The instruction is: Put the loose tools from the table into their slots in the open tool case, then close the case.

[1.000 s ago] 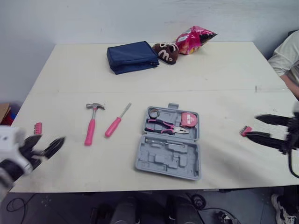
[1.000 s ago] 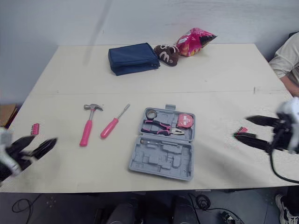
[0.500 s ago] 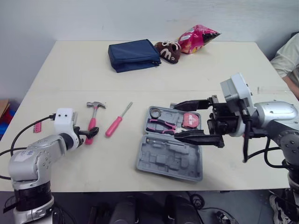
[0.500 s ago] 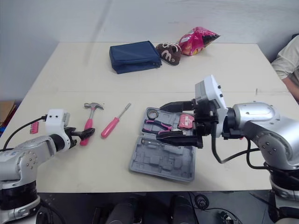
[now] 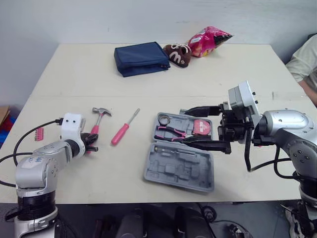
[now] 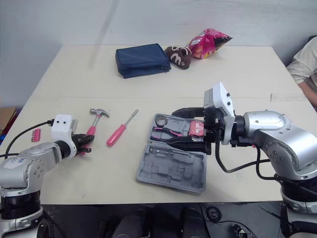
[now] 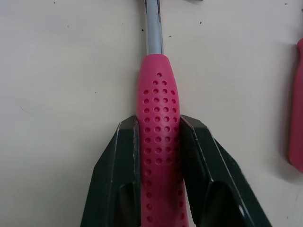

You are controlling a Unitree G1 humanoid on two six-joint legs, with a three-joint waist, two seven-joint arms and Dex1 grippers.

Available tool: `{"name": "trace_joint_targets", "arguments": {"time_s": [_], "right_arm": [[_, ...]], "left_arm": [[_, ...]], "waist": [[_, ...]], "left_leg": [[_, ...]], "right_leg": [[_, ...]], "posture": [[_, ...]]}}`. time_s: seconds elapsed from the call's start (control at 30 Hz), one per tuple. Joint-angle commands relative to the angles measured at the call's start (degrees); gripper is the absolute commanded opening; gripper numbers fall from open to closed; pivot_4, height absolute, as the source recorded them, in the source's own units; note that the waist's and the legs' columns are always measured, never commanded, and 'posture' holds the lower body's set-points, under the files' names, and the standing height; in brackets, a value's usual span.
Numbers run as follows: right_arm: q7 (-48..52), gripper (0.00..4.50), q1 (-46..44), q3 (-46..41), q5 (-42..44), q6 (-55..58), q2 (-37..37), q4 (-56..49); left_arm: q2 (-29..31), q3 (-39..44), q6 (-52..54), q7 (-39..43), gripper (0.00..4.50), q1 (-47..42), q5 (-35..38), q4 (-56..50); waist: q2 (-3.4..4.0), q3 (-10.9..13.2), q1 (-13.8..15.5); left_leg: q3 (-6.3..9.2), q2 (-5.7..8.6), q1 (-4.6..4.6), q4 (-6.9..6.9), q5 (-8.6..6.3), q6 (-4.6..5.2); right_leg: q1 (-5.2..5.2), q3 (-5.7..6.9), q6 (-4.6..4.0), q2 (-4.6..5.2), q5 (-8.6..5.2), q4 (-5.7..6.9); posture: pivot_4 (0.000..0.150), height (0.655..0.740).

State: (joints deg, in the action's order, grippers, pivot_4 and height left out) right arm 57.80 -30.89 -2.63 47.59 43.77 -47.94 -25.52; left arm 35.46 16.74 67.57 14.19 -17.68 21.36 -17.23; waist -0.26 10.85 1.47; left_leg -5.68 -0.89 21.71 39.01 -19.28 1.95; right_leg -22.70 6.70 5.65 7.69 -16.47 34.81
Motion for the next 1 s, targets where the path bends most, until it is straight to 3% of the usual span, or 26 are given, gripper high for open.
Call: {"name": "trace_joint_targets", "arguments": {"time_s": [0.03,0.13,0.27,0.47,0.7,0.83,1.0], "right_arm": [[2.38,4.50,5.70,-3.21,-1.80,-1.14,-4.31,-1.64],[4.06,4.50,13.56,-5.91,-3.10,-1.90,-7.99,-3.11],[4.40,4.50,22.68,-9.91,-5.05,-2.96,-10.74,-4.68],[4.20,4.50,38.02,-17.70,-7.35,-2.63,-12.95,-10.63],[1.46,4.50,47.54,-26.99,-3.76,0.78,-9.98,-16.15],[0.23,4.50,50.07,-29.80,-2.42,1.93,-8.88,-18.26],[-1.87,4.50,50.62,-30.23,-1.79,1.96,-7.77,-18.90]], "left_arm": [[7.79,-2.17,-9.34,10.89,0.52,-5.06,1.37,-3.42],[11.57,-6.50,-16.03,20.87,0.52,-9.37,3.55,-3.94],[14.36,-16.15,-23.04,36.72,0.52,-12.42,6.32,-7.38],[11.59,-32.79,-25.20,49.00,0.52,-24.07,3.45,-2.82],[4.46,-45.67,-26.08,51.15,0.52,-29.92,-4.12,4.93],[-0.73,-48.77,-28.81,48.85,0.52,-30.83,-9.16,10.45],[-1.79,-52.44,-33.03,51.40,0.52,-30.83,-14.26,11.50]], "waist": [[-0.09,0.05,0.08],[-0.13,0.06,0.64],[-0.13,0.06,0.27],[-0.28,0.17,0.11],[-0.30,0.18,0.20],[-0.34,0.20,0.29],[-0.34,0.21,0.20]], "left_leg": [[0.04,-0.01,0.15,0.00,0.01,-0.02],[0.13,0.05,0.72,0.12,0.08,0.07],[-0.18,0.13,0.73,0.08,0.08,0.21],[-0.40,0.15,0.66,0.11,0.25,0.32],[-0.45,0.16,0.46,0.12,0.38,0.37],[-0.45,0.21,0.53,0.16,0.39,0.44],[-0.45,0.24,0.51,0.22,0.39,0.51]], "right_leg": [[-0.11,0.05,-0.01,0.00,-0.01,0.02],[-0.57,0.16,0.00,0.04,0.02,0.04],[-0.61,0.22,0.03,-0.08,0.03,-0.06],[-0.64,0.66,0.16,-0.36,0.10,0.09],[-0.64,0.00,0.16,-0.26,0.10,0.21],[-0.65,-0.02,0.19,-0.27,0.12,0.35],[-0.64,-0.11,0.24,-0.21,0.15,0.21]], "posture": [[0.150,0.7338],[0.150,0.7338],[0.150,0.7338],[0.150,0.7338],[0.150,0.7338],[0.150,0.7338],[0.150,0.7338]]}}
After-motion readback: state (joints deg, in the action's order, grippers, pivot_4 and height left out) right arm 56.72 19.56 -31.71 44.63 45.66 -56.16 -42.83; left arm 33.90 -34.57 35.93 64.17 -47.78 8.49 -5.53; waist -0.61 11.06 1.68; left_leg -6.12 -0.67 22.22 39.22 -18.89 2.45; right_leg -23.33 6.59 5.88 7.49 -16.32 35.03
